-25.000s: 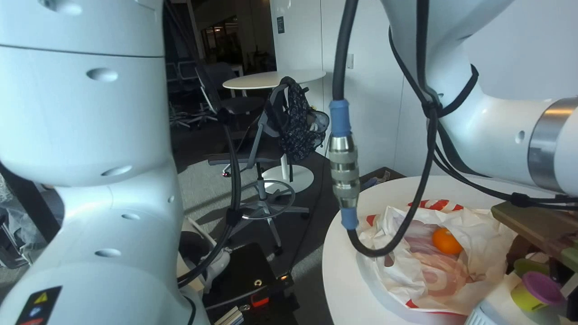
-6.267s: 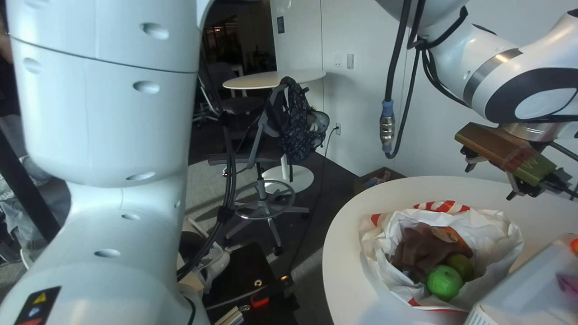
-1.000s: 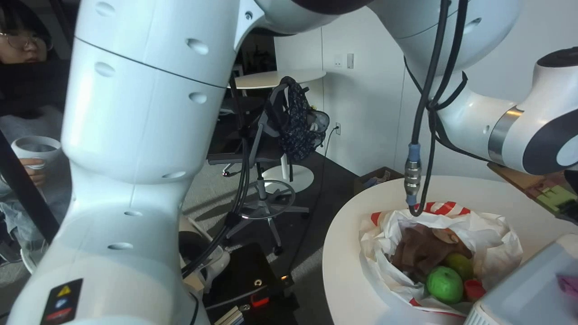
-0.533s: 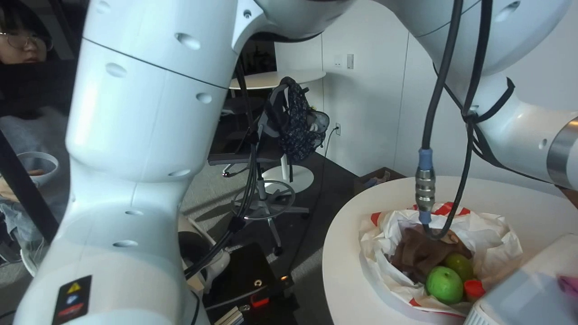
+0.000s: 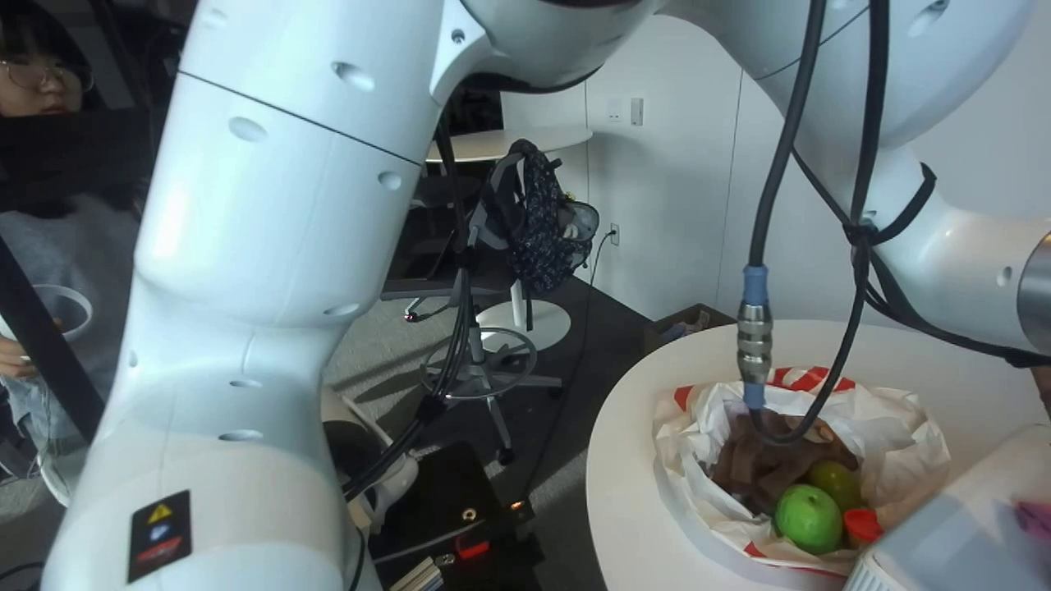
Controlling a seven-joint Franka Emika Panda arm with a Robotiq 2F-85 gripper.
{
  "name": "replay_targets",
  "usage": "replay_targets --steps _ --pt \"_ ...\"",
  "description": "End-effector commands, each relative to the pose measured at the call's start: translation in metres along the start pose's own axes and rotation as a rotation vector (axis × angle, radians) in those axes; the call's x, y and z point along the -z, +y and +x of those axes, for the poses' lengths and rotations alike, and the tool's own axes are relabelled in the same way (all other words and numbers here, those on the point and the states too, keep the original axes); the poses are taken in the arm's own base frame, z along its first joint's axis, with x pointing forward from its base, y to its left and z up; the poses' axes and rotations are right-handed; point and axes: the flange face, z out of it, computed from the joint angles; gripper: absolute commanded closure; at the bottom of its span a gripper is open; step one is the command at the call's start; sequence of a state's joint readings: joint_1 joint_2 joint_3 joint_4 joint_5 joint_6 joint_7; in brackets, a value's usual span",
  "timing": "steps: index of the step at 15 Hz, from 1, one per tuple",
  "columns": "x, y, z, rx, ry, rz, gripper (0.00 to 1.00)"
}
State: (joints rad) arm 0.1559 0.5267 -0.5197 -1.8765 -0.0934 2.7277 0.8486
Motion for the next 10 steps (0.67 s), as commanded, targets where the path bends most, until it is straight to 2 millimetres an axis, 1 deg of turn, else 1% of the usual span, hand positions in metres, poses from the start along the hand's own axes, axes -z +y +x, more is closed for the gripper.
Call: replay_targets --steps 1,4,8,9,10 --pt "-0.001 0.002 0.009 -0.058 0.018 -0.079 0.00" --pt "-0.012 0.006 0.009 -0.075 0.006 -0.105 0.00" --pt "-0.037 0.007 0.009 -0.076 0.006 -0.117 0.00" --pt "-0.042 0.007 0.009 -0.072 0.010 -0.118 0.25" --pt "-0.046 0.007 0.009 -0.063 0.025 -0.129 0.26"
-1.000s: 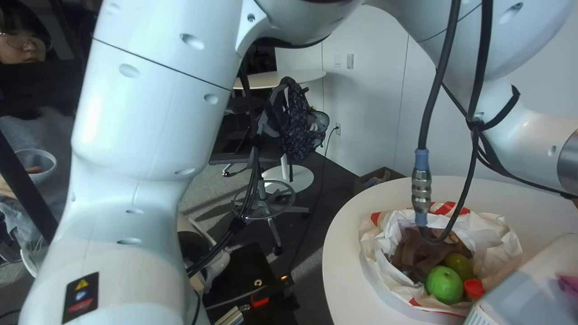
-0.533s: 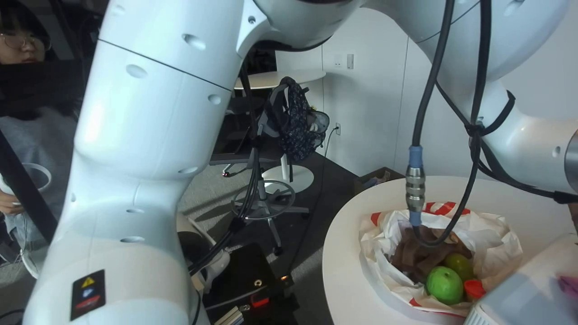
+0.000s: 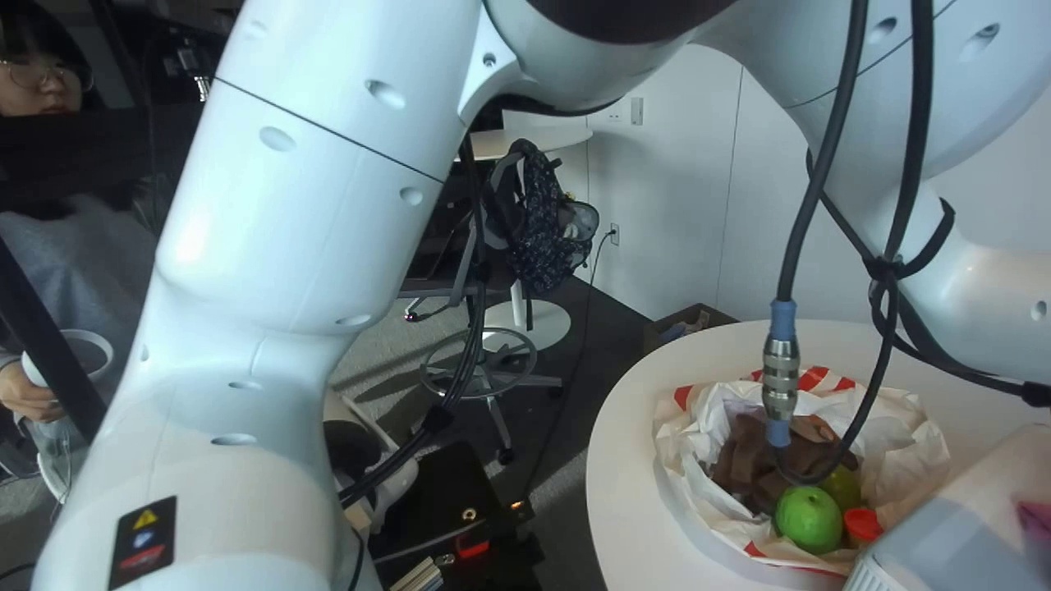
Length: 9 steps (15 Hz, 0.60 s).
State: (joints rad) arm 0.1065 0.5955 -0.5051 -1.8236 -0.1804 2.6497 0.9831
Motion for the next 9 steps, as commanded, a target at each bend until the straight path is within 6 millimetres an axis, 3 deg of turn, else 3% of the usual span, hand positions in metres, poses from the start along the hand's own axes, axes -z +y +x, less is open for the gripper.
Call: replay_targets --steps 1,6,9 --pt "-0.013 -0.008 0.007 0.002 0.031 -0.011 0.34" --pt "-0.005 -0.012 0.015 -0.001 0.082 -0.019 0.73" --pt "0.012 -0.008 0.028 -0.008 0.192 -0.044 0.91"
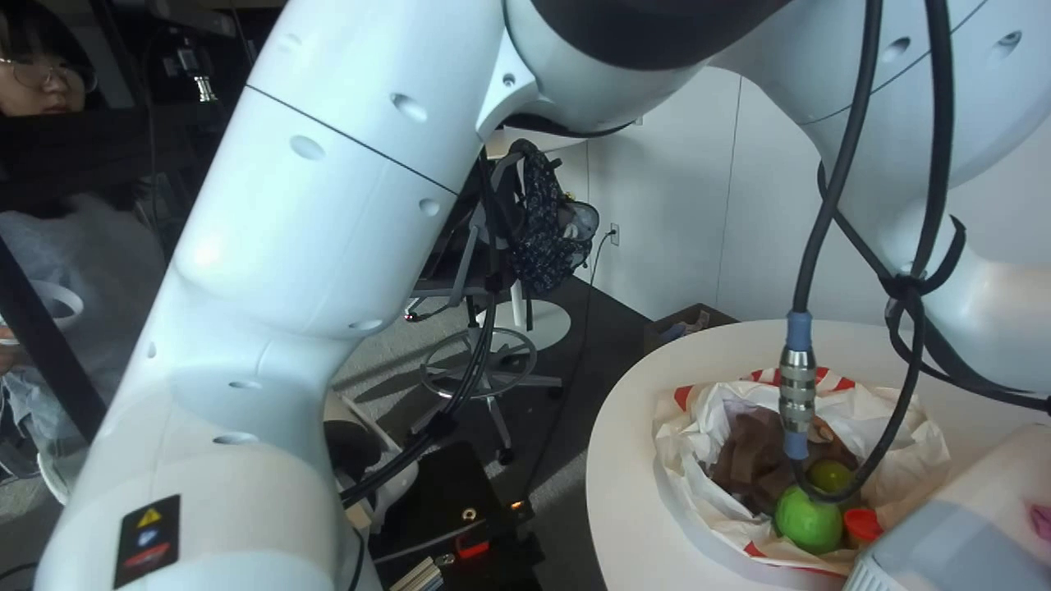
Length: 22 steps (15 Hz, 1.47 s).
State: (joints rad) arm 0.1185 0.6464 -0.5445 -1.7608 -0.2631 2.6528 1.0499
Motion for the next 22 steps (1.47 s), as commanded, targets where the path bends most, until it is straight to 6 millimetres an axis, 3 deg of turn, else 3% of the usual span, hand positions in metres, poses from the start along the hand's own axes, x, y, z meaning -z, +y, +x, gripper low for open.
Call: replay_targets --steps 1,2,5,9,12,18,22 --pt "0.027 0.001 0.019 -0.020 0.148 -0.008 0.92" --pt "0.037 0.001 0.021 -0.019 0.185 0.000 0.95" --pt "0.079 -0.003 0.017 0.001 0.259 0.142 0.91" --pt "0.136 -0.006 -0.021 0.084 0.196 0.357 0.92" --pt "0.169 0.000 -0.055 0.173 0.137 0.459 0.92" --pt "0.202 0.021 -0.132 0.388 -0.012 0.558 0.93" --pt "0.208 0.011 -0.192 0.512 -0.181 0.576 0.93"
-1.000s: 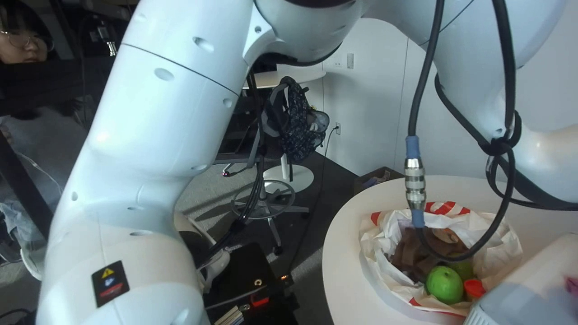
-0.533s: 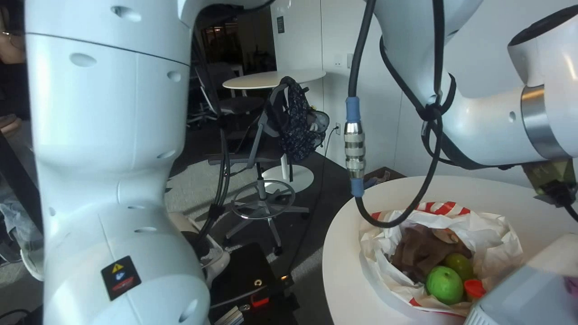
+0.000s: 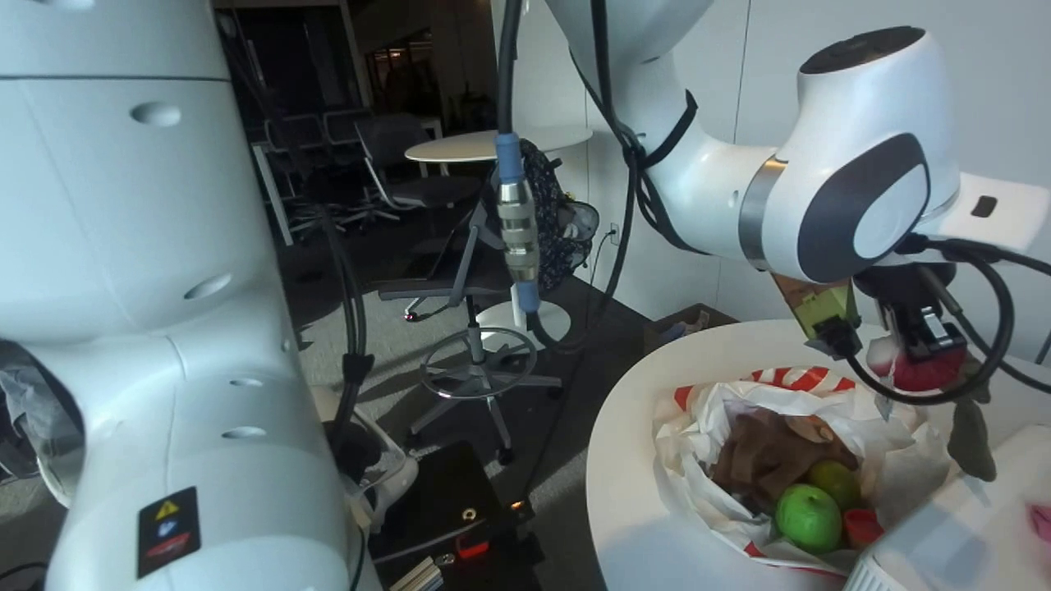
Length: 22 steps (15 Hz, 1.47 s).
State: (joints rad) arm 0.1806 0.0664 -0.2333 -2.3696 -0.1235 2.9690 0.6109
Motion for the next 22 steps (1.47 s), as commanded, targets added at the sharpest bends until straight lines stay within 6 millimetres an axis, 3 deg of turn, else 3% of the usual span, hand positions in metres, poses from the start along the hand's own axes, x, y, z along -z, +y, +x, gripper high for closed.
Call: replay_targets --steps 1,3,9,12,22 --pt "-0.001 -0.026 -0.034 0.084 -0.150 0.060 0.92" --pt "-0.024 -0.033 -0.040 0.128 -0.278 0.076 0.91" --pt "-0.085 0.030 -0.022 0.204 -0.539 -0.119 0.91" --pt "-0.108 0.041 -0.021 0.254 -0.589 -0.138 0.91" --pt "-0.124 -0.007 -0.043 0.435 -0.608 0.055 0.91"
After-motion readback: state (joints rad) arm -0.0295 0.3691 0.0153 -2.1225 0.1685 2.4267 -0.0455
